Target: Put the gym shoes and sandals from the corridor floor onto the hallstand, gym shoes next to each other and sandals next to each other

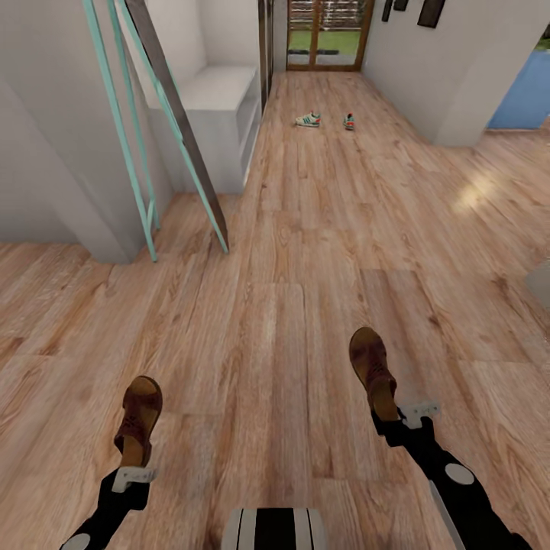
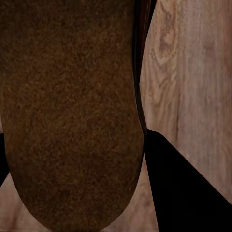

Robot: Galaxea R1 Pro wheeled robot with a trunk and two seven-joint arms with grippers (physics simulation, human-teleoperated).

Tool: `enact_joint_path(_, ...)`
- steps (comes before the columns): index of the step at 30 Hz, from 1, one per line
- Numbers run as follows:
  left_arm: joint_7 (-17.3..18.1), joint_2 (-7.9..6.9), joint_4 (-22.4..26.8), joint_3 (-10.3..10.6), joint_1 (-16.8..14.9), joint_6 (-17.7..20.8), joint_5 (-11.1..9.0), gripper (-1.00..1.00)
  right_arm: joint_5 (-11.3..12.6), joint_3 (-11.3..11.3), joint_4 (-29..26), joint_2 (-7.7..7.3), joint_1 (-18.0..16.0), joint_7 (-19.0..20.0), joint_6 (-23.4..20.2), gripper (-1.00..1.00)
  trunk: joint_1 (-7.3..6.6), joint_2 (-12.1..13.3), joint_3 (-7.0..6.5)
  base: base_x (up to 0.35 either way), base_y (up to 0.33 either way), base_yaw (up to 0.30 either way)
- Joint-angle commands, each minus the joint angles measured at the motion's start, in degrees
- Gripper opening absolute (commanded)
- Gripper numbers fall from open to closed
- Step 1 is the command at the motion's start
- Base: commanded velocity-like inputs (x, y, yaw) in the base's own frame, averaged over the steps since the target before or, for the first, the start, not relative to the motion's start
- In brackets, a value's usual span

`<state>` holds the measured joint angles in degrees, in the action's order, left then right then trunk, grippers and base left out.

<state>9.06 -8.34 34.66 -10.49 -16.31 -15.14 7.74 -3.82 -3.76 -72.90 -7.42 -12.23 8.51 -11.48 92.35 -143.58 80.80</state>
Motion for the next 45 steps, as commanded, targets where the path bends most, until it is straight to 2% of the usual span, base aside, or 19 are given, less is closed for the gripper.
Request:
enact_joint_path(1,0.14,0.06,-0.95,-0.41,-0.02,-1.16,0.48,-1.0,-0.23,-0.11,0.9,0.02,0.35,0.37,0.68,-1.0,-0.03,0.0,-0.29,0.0,0.0,-0.093)
enact_joint_path(3,-0.54,0.06,-3.4,-0.41,0.01,-3.78,-0.32,-1.0,-0.22,-0.1,4.09,0.03,1.28,0.48,3.94,-1.0,-0.09,0.03,-0.91,0.0,0.0,-0.094)
enact_joint_path(5,-1.0,0.07,-6.15,-0.41,0.15,-6.86,-0.97,-1.0,-0.28,-0.08,9.1,0.02,2.04,0.62,8.96,-1.0,-0.14,0.06,-1.53,0.0,0.0,-0.096)
enact_joint_path(6,-1.19,0.04,-7.83,-0.41,0.68,-9.31,-1.3,-1.0,-0.4,-0.04,14.95,-0.02,2.35,0.68,14.21,-1.0,-0.16,0.07,-1.84,0.0,0.0,-0.098)
enact_joint_path(7,-1.27,0.04,-8.2,-0.44,1.08,-10.22,-1.42,-1.0,-0.43,-0.02,17.96,-0.03,2.42,0.71,16.72,-1.0,-0.19,0.08,-2.15,0.0,0.0,-0.099)
enact_joint_path(8,-1.36,0.08,-8.43,-0.47,2.02,-11.32,-1.65,-1.0,-0.46,-0.01,23.86,-0.08,2.5,0.76,21.65,-1.0,-0.21,0.1,-2.46,0.0,0.0,-0.101)
enact_joint_path(9,-1.38,0.11,-8.47,-0.48,2.5,-11.6,-1.98,-1.0,-0.45,-0.01,26.39,-0.1,2.52,0.78,24.04,-1.0,-0.24,0.11,-2.77,0.0,0.0,-0.102)
enact_joint_path(12,-1.35,0.65,-8.98,-0.43,3.67,-12.11,-4.84,-1.0,-0.41,-0.02,32.98,-0.19,2.55,0.74,30.84,-1.0,-0.32,0.15,-3.7,0.0,0.0,-0.102)
enact_joint_path(13,-1.34,0.99,-9.15,-0.42,4.49,-12.73,-6.18,-1.0,-0.39,0.0,36.66,-0.16,2.56,0.62,33.6,-1.0,-0.34,0.16,-4.01,0.0,0.0,-0.103)
enact_joint_path(17,-1.33,1.25,-9.28,-0.39,5.47,-14.01,-6.94,-1.0,-0.26,0.01,40.9,-0.01,2.56,0.42,35.82,-1.0,-0.45,0.22,-5.25,0.0,0.0,-0.103)
enact_joint_path(26,-1.33,1.4,-9.34,-0.33,5.81,-14.52,-7.19,-1.0,-0.06,-0.08,42.38,0.01,2.57,0.37,36.48,-1.0,-0.68,0.34,-8.05,0.0,0.0,-0.103)
enact_joint_path(45,-1.33,1.38,-9.26,-0.41,6.18,-14.64,-7.62,-1.0,0.08,-0.11,44.23,0.07,2.56,0.36,36.53,-1.0,-4.63,7.56,-12.96,0.0,0.0,-0.102)
